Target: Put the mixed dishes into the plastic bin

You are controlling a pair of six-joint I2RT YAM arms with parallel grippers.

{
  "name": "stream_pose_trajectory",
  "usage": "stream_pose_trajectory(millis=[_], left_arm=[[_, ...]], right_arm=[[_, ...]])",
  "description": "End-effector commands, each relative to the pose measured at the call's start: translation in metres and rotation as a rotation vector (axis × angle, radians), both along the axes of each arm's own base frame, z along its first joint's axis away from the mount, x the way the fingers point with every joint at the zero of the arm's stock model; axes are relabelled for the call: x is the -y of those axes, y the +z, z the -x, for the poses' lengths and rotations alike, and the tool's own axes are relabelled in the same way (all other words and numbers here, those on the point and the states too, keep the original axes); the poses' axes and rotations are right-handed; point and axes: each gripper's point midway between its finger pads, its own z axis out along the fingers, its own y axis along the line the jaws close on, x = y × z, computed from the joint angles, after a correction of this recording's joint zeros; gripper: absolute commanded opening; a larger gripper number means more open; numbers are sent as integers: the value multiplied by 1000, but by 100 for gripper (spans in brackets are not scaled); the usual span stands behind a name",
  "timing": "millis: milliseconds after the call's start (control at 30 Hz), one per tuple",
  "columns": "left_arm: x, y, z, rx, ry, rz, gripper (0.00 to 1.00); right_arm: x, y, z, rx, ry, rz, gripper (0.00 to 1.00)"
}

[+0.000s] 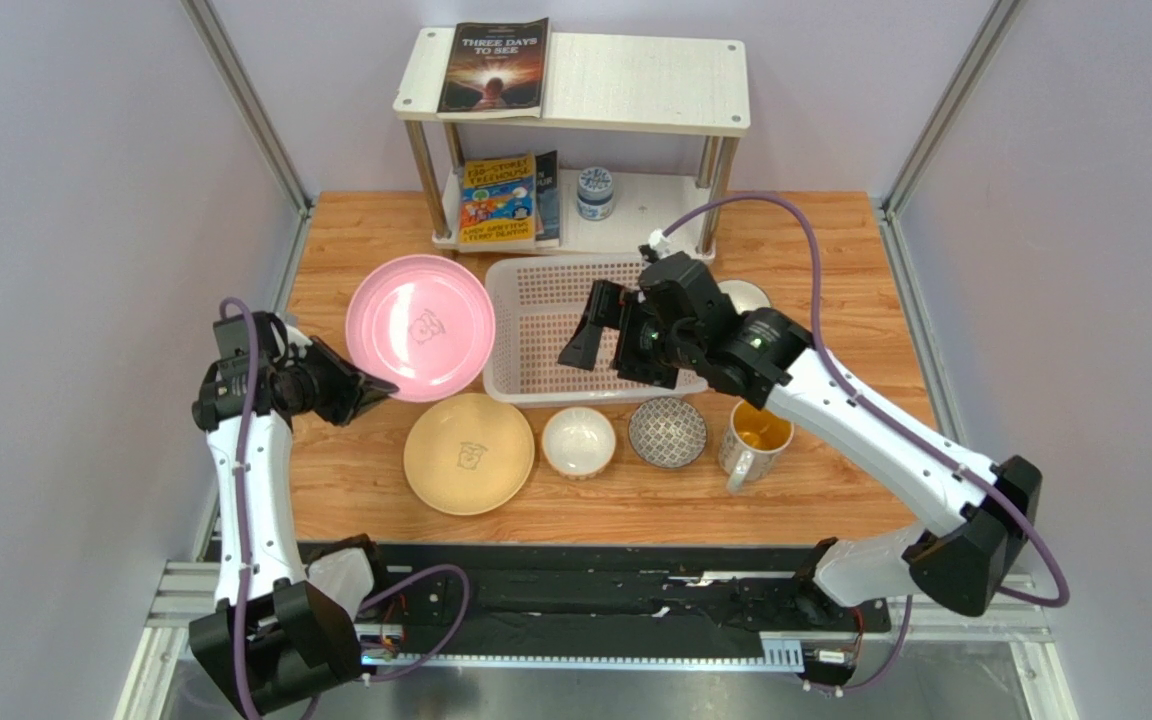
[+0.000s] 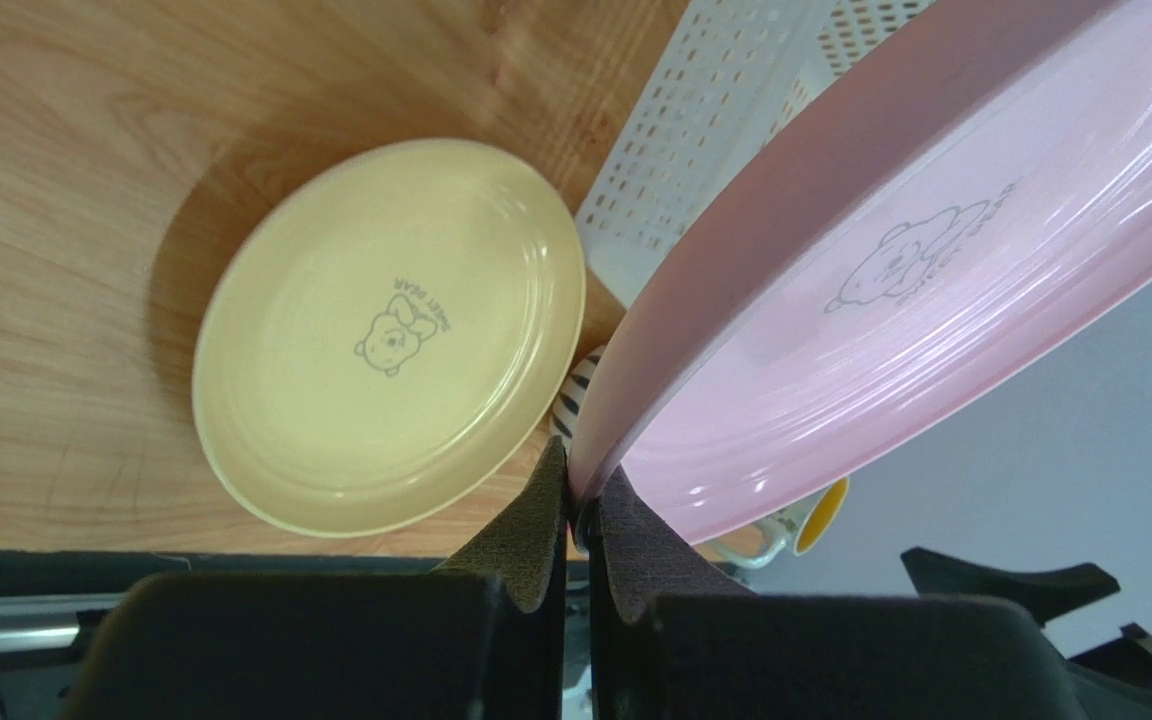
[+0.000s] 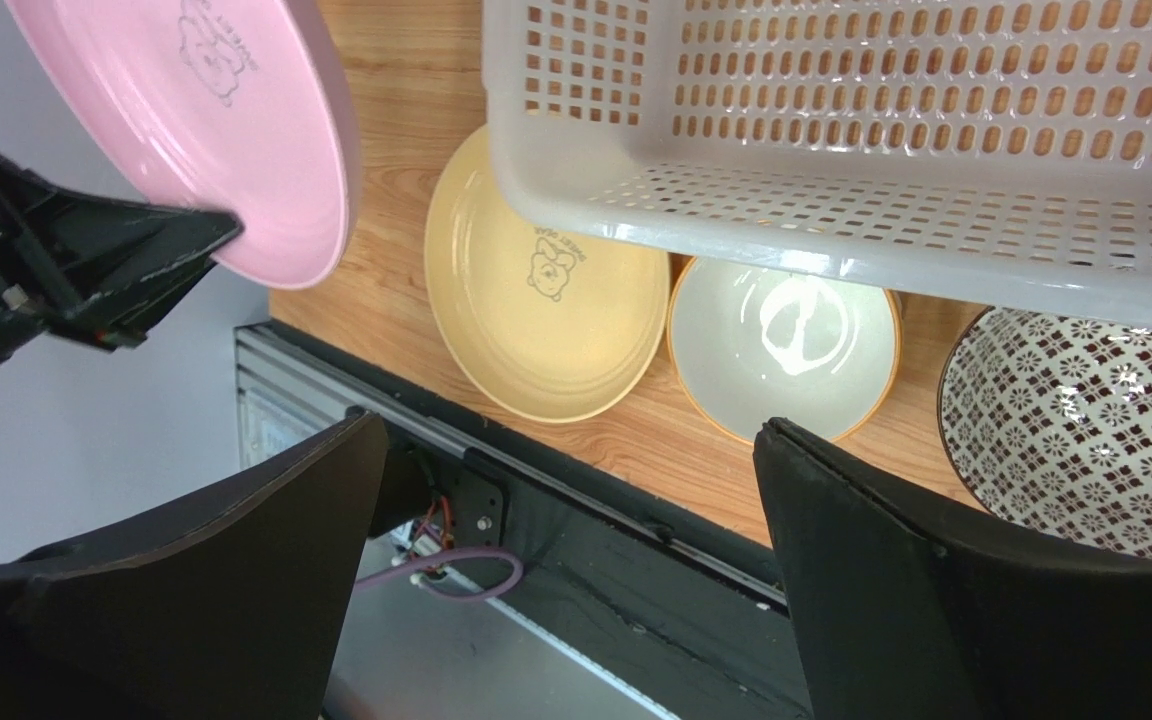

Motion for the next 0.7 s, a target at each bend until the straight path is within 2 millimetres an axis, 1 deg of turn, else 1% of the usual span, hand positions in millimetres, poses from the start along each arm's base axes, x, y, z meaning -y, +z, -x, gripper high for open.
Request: stream_pose_trajectory(millis=[0, 33, 100, 133, 167, 200, 233, 267, 333, 367, 400, 433, 500, 533, 567, 600, 633, 667], left_arm=[[21, 9, 1, 69, -42, 75, 0], [24, 9, 2, 71, -53, 75, 0], [25, 13, 2, 94, -74, 59, 0], [26, 16, 1, 107, -80, 58, 0], [28, 19, -1, 121, -90, 64, 0], [35, 23, -1, 137, -119, 82, 0], [37, 26, -4, 156, -126, 89, 0], [39, 27, -4, 162, -138, 91, 0], [41, 30, -4, 178, -156, 79, 0], [41, 29, -4, 180, -159, 75, 0], [42, 29, -3, 179, -163, 76, 0], [44, 28, -4, 182, -174, 78, 0], [47, 24, -3, 173, -190, 87, 0], [52, 21, -1, 168, -211, 89, 0], [54, 18, -1, 159, -217, 87, 0], [56, 15, -1, 149, -224, 91, 0], [58, 11, 1, 135, -232, 96, 0], [63, 11, 3, 133, -249, 99, 0]], right_arm=[[-23, 3, -12, 55, -46, -11, 100], [-30, -7, -13, 42, -42, 7, 100], [-45, -9, -10, 42, -26, 2, 100], [-53, -17, -8, 36, -14, 18, 100], [-58, -19, -9, 41, -14, 20, 100], [-65, -15, -11, 51, -13, 4, 100], [-72, -14, -8, 59, -1, 4, 100], [-76, -20, -10, 65, -12, 25, 100], [-85, -15, -10, 74, -3, 11, 100], [-88, -16, -10, 69, -5, 9, 100], [-91, -13, -11, 77, -6, -7, 100], [-93, -10, -11, 84, -6, -17, 100], [-97, -11, -15, 88, -11, -20, 100], [-98, -12, -16, 87, -7, -15, 100], [-102, -8, -18, 91, -5, -16, 100], [-105, -16, -19, 79, -1, 7, 100], [-108, -18, -19, 77, 3, 13, 100], [-111, -14, -22, 87, -3, 7, 100]])
